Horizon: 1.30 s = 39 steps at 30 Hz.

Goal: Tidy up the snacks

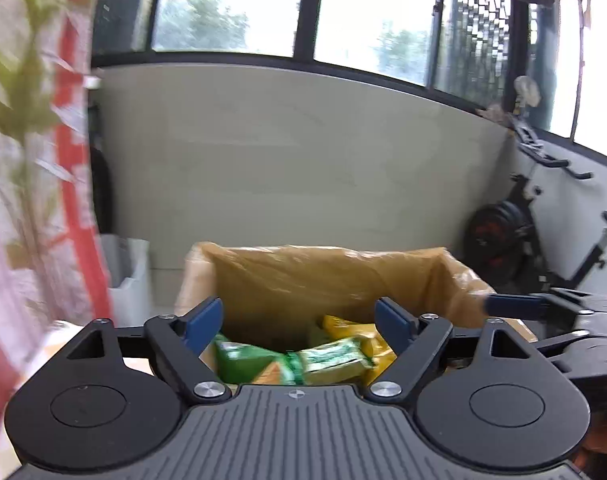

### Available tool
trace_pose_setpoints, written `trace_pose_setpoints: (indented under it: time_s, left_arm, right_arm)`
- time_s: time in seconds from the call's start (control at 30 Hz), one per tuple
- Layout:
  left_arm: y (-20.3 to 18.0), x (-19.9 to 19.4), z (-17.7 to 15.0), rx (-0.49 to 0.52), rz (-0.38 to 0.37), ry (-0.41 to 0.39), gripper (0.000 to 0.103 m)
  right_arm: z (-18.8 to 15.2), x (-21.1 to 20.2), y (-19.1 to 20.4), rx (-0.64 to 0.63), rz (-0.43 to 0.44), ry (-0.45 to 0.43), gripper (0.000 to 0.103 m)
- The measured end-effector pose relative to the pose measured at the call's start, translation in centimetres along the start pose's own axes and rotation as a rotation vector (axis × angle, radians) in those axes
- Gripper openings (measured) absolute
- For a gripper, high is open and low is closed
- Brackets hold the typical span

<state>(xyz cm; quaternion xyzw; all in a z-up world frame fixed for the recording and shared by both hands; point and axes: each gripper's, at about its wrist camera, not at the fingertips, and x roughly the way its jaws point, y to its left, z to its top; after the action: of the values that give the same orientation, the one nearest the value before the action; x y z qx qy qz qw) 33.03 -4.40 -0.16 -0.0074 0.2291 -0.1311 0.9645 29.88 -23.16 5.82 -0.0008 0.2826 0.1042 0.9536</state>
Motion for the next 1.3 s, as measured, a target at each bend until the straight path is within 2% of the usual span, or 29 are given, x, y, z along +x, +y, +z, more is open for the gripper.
trace_pose_setpoints:
  time_s: [0.1,0.33,0.53,0.73,0.87,0.97,1.1,1.23,1.3]
  left_arm:
    - [0.0,-2.2,0.1,-0.003,0.047,-0.017,0.087]
    - [-0.1,-7.1,-0.1,0.019,0.179,-0.072,0.088]
    - [-0.2,-12.2,-0.5,0.021,0.134,-0.12,0.089]
    - [-1.6,-17.6,-0.9,0.085,0.152,-0.189,0.089]
    - [-2.5,-21.8,-1.1,0.091,0.145,-0.204,0.089]
    - [-2.7,-25.0,-1.6,0.059,0.145,-0.224,0.089]
    - [-2.5,-27.9,-2.7,-0.003,0.14,-0.223,0.089]
    - [-3.5,-29.7,-4.3,0.05,0.21,-0.241,0.089]
    - [-3.6,-30.1,-4.6,0.054,0.197,-0.238,0.089]
  right_arm:
    - [0.0,-1.9,0.2,0.018,-0.008,0.005,0.1]
    - [-1.2,-7.1,1.8,0.024,-0.035,-0.022,0.103]
    - [-2.1,-11.7,3.4,0.045,-0.073,-0.079,0.103]
    - [-2.2,-16.6,5.5,0.018,-0.075,-0.142,0.103]
    - [-2.5,-20.4,7.4,-0.007,-0.095,-0.196,0.103]
    - [-3.2,-22.7,9.0,0.007,-0.151,-0.201,0.103]
    - [-4.8,-25.1,10.6,0.038,-0.166,-0.197,0.103]
    - [-5.9,-26.5,10.8,0.078,-0.154,-0.195,0.103]
    - [-6.2,-27.2,10.8,0.087,-0.15,-0.195,0.103]
